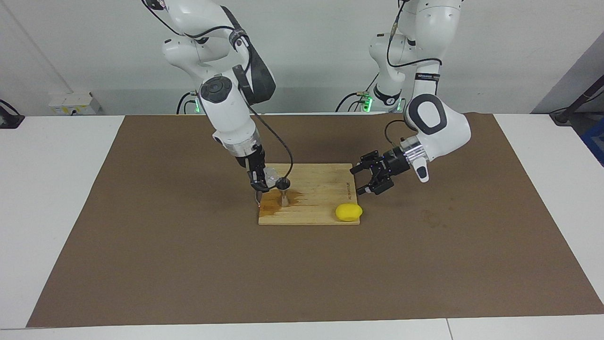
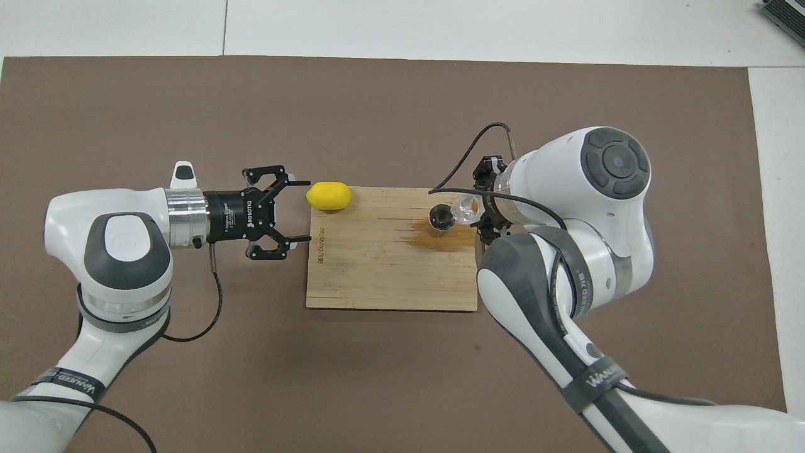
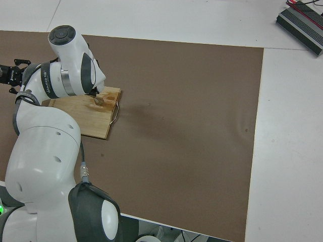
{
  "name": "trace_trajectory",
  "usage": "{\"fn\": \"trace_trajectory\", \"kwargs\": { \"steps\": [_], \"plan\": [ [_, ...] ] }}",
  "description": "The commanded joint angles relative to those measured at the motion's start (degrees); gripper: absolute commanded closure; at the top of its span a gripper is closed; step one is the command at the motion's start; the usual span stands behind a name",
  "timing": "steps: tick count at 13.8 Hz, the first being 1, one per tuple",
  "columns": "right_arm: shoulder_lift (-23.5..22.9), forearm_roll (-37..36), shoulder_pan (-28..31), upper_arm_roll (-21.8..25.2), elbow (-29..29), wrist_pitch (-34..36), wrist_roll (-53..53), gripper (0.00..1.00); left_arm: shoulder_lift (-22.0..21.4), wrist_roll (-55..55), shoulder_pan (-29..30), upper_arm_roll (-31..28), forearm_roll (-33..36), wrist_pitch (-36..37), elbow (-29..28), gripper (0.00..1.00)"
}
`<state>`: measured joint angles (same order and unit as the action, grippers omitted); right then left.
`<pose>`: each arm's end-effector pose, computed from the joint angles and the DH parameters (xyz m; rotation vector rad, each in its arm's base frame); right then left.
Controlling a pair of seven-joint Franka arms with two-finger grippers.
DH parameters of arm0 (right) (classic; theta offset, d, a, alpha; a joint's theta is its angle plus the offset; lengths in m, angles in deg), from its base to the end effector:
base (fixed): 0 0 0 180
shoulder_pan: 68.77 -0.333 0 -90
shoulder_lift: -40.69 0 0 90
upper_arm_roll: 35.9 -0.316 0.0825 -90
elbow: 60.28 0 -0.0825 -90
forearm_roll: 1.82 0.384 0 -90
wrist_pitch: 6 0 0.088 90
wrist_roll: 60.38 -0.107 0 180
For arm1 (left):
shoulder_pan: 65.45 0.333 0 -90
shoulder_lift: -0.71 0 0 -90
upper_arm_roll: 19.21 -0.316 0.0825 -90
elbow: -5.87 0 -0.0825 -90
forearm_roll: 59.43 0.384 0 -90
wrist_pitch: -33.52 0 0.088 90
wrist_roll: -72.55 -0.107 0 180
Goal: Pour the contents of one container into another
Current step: 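Lift the glass toward the board while the left gripper releases the cup, then tilt the glass over the metal cup while the left gripper withdraws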
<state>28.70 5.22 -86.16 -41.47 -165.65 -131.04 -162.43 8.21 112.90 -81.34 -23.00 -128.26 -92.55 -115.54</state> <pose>0.5767 0.2457 0.4284 -2.2207 1.9628 0.0729 0.5506 -0.1517 0.3644 1.8238 1.3596 -0.5428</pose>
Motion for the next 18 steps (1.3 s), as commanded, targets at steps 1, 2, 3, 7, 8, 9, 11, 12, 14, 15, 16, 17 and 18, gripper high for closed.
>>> {"fn": "trace_trajectory", "kwargs": {
  "steps": [1, 2, 3, 7, 8, 9, 11, 12, 14, 15, 16, 17, 18],
  "plan": [
    [-0.6, -3.5, -1.0, -0.1, 1.6, 0.1, -1.2, 1.0, -1.4, 0.6, 1.2, 0.3, 14.5, -3.8, 2.7, 0.0],
    [-0.6, -4.3, -1.2, -0.1, 1.8, 0.1, -1.2, 1.0, -1.7, 0.4, 1.6, 0.3, 19.6, -4.7, 4.1, 0.0],
    [-0.8, -6.6, -1.3, -0.1, 2.1, 0.4, -1.2, 1.0, -2.0, 0.5, 1.7, 0.0, 24.2, -6.1, 4.9, 0.0],
    [-1.5, -12.4, -3.1, -0.1, 3.4, 1.7, -1.2, 1.0, -4.1, 0.3, 3.6, 0.0, 51.2, -7.6, 9.2, 0.0],
    [-1.5, -14.0, -3.2, -0.1, 3.4, 1.7, -1.1, 1.0, -4.6, -0.3, 3.6, 0.0, 56.0, -6.6, 10.3, 0.0],
    [-1.7, -15.8, -3.3, -0.1, 3.4, 2.0, -1.1, 1.0, -5.1, -1.2, 3.6, 0.0, 60.3, -4.0, 11.4, 0.0],
    [-2.0, -18.7, -5.0, -0.2, 3.5, 2.7, -1.1, 1.0, -6.0, -10.1, 3.6, 0.0, 63.2, 1.9, 14.3, 0.0],
    [-2.1, -19.9, -5.5, -0.2, 3.5, 2.8, -1.2, 1.0, -7.1, -18.4, 3.8, -0.5, 63.2, 5.4, 15.2, 0.0],
    [-2.2, -22.5, -5.7, -0.2, 3.5, 3.4, -1.1, 1.0, -9.4, -35.5, 4.8, -1.2, 63.5, 13.3, 16.2, 0.0],
    [-2.2, -23.6, -6.2, -0.2, 3.4, 3.5, -1.1, 1.0, -10.7, -44.0, 6.3, -1.9, 63.6, 16.6, 16.2, 0.0],
    [-2.2, -24.9, -6.3, -0.2, 3.4, 3.6, -1.1, 1.0, -11.6, -51.0, 7.8, -2.0, 63.6, 19.3, 16.2, 0.0],
    [-2.2, -25.9, -6.4, -0.2, 3.2, 3.6, -1.1, 1.0, -12.2, -56.3, 9.7, -2.0, 63.7, 21.5, 16.2, 0.0],
    [-2.2, -26.5, -7.1, -0.2, 3.1, 3.6, -1.1, 1.0, -12.5, -57.0, 10.3, -2.1, 65.2, 23.5, 16.6, 0.0]
  ]
}}
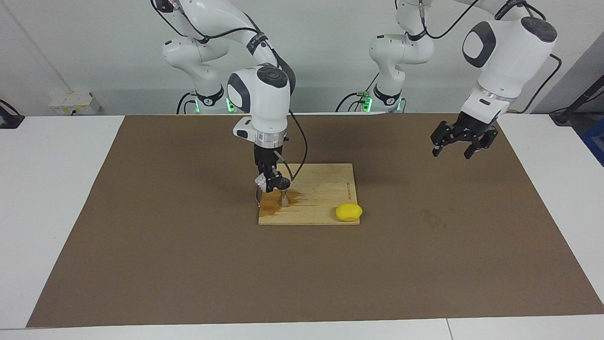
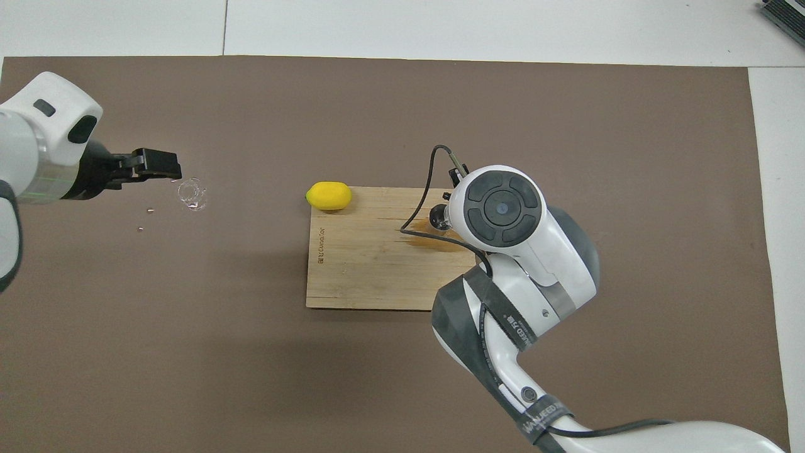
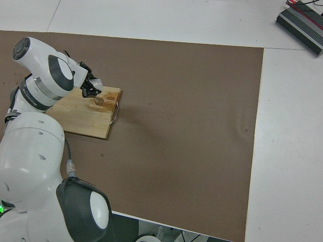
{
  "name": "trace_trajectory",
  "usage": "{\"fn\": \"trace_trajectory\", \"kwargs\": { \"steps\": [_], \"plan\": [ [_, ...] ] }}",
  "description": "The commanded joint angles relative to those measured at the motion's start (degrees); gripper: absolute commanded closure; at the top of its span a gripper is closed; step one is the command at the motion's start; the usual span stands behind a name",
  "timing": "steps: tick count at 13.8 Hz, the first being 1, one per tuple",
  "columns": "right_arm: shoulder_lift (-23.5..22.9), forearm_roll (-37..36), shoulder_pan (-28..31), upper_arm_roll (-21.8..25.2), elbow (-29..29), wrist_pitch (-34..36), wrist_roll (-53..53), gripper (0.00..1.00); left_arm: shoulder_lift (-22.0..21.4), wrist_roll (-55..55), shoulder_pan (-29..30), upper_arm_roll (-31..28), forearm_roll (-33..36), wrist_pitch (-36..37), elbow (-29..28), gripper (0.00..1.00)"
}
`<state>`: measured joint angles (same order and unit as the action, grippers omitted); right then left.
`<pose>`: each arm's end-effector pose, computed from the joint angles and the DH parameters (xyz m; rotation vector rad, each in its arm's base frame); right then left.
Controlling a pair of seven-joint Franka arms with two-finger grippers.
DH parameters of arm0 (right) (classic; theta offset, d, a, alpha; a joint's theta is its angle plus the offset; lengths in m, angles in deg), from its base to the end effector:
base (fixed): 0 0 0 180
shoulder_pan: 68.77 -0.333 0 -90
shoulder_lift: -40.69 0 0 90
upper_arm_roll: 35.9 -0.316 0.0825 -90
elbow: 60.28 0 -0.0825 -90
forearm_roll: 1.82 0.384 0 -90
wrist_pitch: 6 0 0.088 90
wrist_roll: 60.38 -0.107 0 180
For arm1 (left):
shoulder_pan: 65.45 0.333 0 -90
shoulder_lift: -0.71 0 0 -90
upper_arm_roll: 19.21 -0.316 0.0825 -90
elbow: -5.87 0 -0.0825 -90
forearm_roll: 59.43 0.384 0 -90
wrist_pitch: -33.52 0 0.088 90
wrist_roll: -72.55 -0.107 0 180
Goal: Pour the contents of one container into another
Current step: 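Tilt the glass over the metal cup while the left gripper withdraws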
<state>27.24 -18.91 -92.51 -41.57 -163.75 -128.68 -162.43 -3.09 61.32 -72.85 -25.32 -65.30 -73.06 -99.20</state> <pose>0.5590 0.2964 0.4253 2.6342 -1.6566 0.4023 0.5515 -0.0189 0.5615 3.0254 -0.2939 0.1538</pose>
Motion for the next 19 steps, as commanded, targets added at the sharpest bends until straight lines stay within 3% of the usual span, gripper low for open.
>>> {"fn": "trace_trajectory", "kwargs": {
  "steps": [1, 3, 6, 8, 9, 13, 19],
  "plan": [
    [-0.7, -3.2, -0.9, -0.1, 1.3, 1.3, -1.1, 1.0, -1.3, -5.6, 1.9, 0.4, 4.9, 7.1, 2.0, 0.0],
    [-0.8, -3.3, -0.9, -0.1, 1.3, 1.5, -1.1, 1.0, -0.9, -5.7, 1.3, 0.8, 7.7, 13.0, 7.2, 0.0],
    [-0.7, -3.3, -1.0, -0.1, 1.6, 1.5, -1.1, 1.0, 0.1, -5.5, 3.2, 1.5, 7.3, 15.5, 11.0, 0.0],
    [-0.8, -3.3, -0.9, -0.1, 2.0, 1.6, -0.9, 1.0, 1.2, -5.3, 11.4, 10.4, 6.8, 15.8, 12.8, 0.0],
    [-0.7, -2.6, -1.0, -0.1, 2.5, 1.7, -0.8, 1.0, 1.4, -5.0, 12.7, 12.3, 6.7, 15.9, 13.1, 0.0],
    [-1.1, 0.0, -0.7, -0.3, 4.3, 2.9, -1.0, 1.0, 2.4, -2.1, 7.9, 8.3, 5.4, 17.6, 14.3, 0.0],
    [-1.6, 5.6, 0.5, -0.3, 4.7, 2.4, -0.9, 1.0, 1.2, -2.0, 9.2, 8.1, 3.6, 19.5, 14.2, 0.0]
  ]
}}
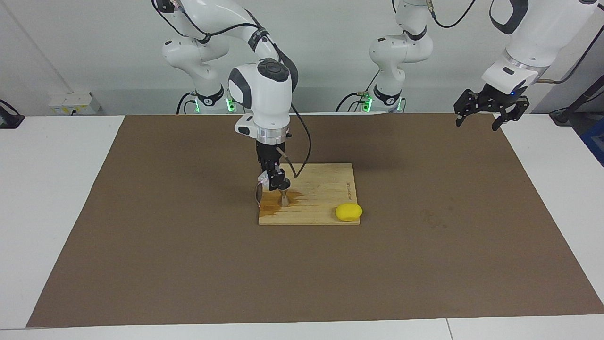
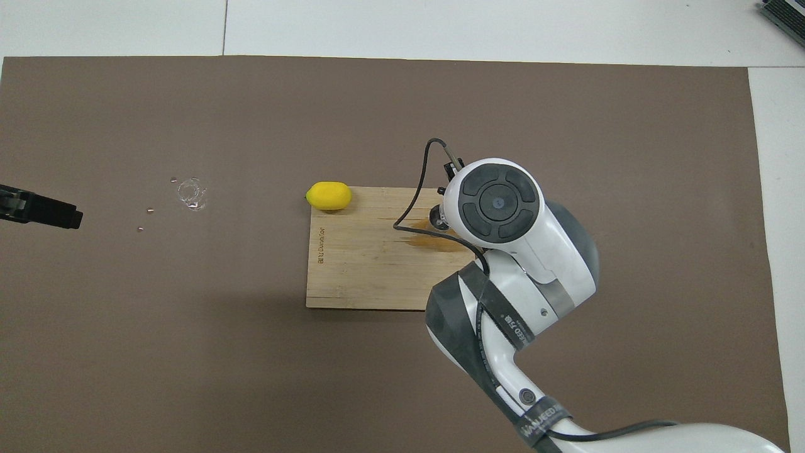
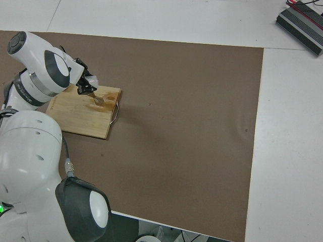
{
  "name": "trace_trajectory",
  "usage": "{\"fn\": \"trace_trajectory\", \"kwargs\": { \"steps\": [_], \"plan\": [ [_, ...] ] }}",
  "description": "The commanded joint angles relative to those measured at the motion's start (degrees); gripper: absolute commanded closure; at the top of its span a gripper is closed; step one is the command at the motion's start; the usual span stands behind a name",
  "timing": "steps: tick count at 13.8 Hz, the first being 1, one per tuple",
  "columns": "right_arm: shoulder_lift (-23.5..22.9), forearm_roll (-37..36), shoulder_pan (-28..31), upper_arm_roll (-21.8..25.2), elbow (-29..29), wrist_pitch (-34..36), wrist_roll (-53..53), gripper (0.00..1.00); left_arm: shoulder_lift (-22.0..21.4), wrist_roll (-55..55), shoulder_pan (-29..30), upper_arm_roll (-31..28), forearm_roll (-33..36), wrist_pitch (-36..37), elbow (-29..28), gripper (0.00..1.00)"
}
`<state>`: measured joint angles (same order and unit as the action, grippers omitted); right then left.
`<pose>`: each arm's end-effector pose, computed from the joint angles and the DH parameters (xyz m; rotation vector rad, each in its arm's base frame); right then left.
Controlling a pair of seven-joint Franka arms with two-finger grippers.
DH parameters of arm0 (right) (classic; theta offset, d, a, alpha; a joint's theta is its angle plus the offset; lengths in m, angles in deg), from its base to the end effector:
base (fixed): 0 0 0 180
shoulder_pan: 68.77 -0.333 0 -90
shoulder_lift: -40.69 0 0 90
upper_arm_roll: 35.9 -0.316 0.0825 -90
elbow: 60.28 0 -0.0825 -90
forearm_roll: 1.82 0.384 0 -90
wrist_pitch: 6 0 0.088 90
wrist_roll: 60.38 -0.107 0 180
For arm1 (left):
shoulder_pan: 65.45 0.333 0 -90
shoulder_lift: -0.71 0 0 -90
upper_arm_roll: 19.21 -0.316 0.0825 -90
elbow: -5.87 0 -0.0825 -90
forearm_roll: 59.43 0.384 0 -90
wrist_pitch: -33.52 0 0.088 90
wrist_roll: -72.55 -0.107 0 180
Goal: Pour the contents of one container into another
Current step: 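Pour from the glass into the metal cup with the right gripper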
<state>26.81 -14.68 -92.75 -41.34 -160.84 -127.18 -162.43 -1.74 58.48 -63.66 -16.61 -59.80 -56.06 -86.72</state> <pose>0.5645 0.3017 0.4417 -2.5777 1.7012 -0.3247 0.5400 -0.0089 0.6259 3.1095 -0.4060 -0.0145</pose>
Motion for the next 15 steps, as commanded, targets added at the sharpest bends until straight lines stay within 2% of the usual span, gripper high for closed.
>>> {"fn": "trace_trajectory", "kwargs": {
  "steps": [1, 10, 15],
  "plan": [
    [-1.4, 1.8, 0.9, -0.5, 1.7, 0.8, -0.9, 1.0, 0.0, 1.0, 1.4, -0.1, -3.4, 2.3, 1.9, 0.0],
    [-1.6, 6.8, 2.8, -0.5, 1.8, 0.2, -0.6, 1.0, -0.2, 3.3, 0.8, 2.0, -3.1, 2.7, 1.5, 0.0],
    [-1.9, 9.5, 4.0, -0.5, 2.1, 0.0, -0.5, 1.0, -1.4, 2.8, 1.0, 1.9, -3.0, 2.1, -0.9, 0.0]
  ]
}}
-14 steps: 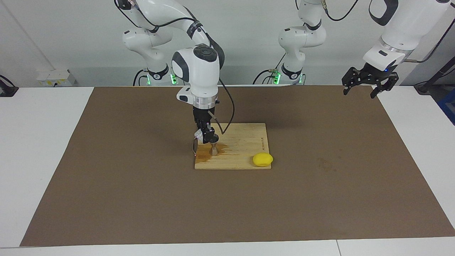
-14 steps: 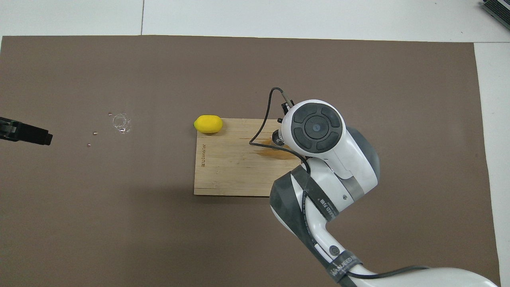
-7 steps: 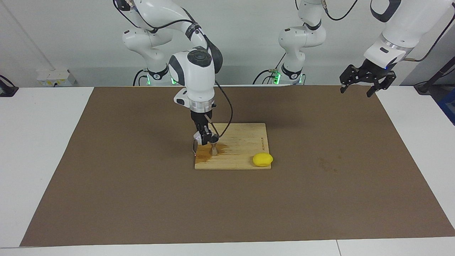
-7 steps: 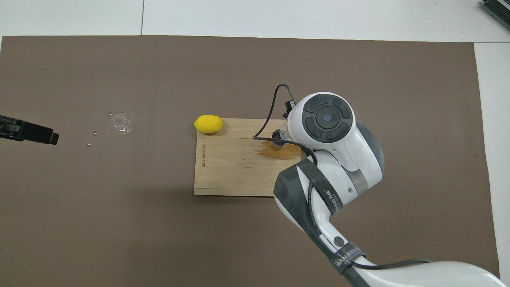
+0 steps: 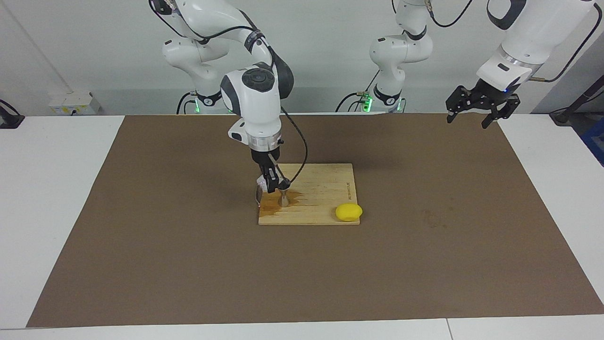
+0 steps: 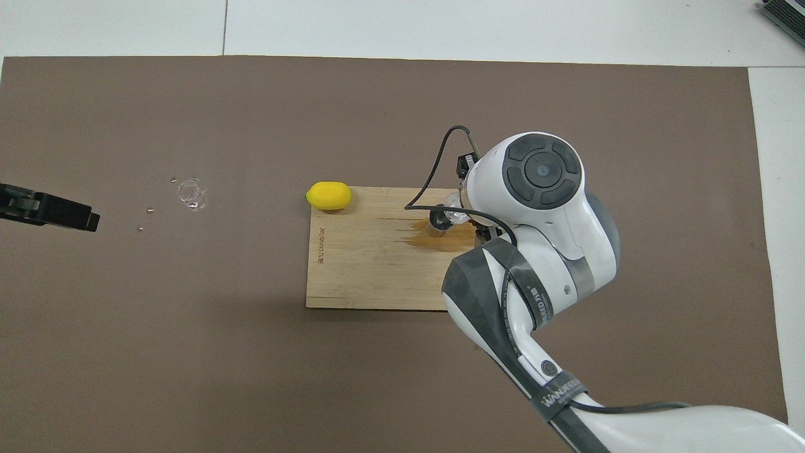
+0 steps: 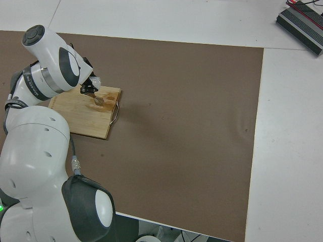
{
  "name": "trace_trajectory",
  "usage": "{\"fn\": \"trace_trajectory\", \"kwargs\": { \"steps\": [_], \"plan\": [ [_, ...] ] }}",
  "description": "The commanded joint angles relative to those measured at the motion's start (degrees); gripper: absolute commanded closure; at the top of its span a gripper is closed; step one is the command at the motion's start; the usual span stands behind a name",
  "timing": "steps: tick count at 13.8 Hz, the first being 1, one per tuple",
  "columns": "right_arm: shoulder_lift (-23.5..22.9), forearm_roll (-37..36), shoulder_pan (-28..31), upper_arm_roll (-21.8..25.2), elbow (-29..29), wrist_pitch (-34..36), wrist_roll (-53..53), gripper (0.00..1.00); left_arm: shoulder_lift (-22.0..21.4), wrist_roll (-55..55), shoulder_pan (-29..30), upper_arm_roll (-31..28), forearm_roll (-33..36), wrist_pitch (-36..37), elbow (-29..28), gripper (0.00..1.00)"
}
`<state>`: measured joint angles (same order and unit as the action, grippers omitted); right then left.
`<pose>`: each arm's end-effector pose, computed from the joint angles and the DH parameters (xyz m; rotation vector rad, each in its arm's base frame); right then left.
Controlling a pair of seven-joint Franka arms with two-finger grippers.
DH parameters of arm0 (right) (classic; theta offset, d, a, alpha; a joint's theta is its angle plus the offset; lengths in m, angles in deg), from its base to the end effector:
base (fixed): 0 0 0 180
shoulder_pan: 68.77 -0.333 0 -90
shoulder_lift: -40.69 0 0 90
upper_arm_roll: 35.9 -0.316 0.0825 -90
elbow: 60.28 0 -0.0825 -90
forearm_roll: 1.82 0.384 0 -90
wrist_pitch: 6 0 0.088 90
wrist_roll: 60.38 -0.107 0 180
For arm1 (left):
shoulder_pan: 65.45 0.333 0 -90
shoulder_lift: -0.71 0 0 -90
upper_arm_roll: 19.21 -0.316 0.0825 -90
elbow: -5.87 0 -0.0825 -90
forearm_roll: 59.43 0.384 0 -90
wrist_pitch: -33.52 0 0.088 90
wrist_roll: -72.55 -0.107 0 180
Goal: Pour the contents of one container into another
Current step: 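Pour from the glass into the metal cup with the right gripper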
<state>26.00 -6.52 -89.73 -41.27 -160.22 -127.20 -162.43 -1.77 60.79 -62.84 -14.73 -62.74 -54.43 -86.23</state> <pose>0.5799 0.2778 0.4372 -2.4436 1.8337 -0.1448 0.5366 -0.0248 0.6279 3.0627 -0.3677 -0.0378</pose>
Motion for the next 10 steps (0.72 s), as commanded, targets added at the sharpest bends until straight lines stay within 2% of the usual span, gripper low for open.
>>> {"fn": "trace_trajectory", "kwargs": {
  "steps": [1, 5, 10],
  "plan": [
    [-1.2, 1.5, 1.0, -0.6, 1.5, 0.0, -0.5, 1.0, -1.4, 0.6, -0.1, -0.2, 0.0, 0.2, -1.5, 0.0],
    [-1.8, 8.9, 3.3, -0.5, 0.8, -2.1, 2.5, 1.0, -1.6, 0.6, -1.5, -0.7, 1.1, 0.5, -1.8, 0.0],
    [-1.5, 9.1, 3.5, -0.5, -1.4, -3.9, 3.4, 1.0, -1.6, 0.6, -1.2, -1.0, 1.3, 0.4, -2.0, 0.0]
  ]
}}
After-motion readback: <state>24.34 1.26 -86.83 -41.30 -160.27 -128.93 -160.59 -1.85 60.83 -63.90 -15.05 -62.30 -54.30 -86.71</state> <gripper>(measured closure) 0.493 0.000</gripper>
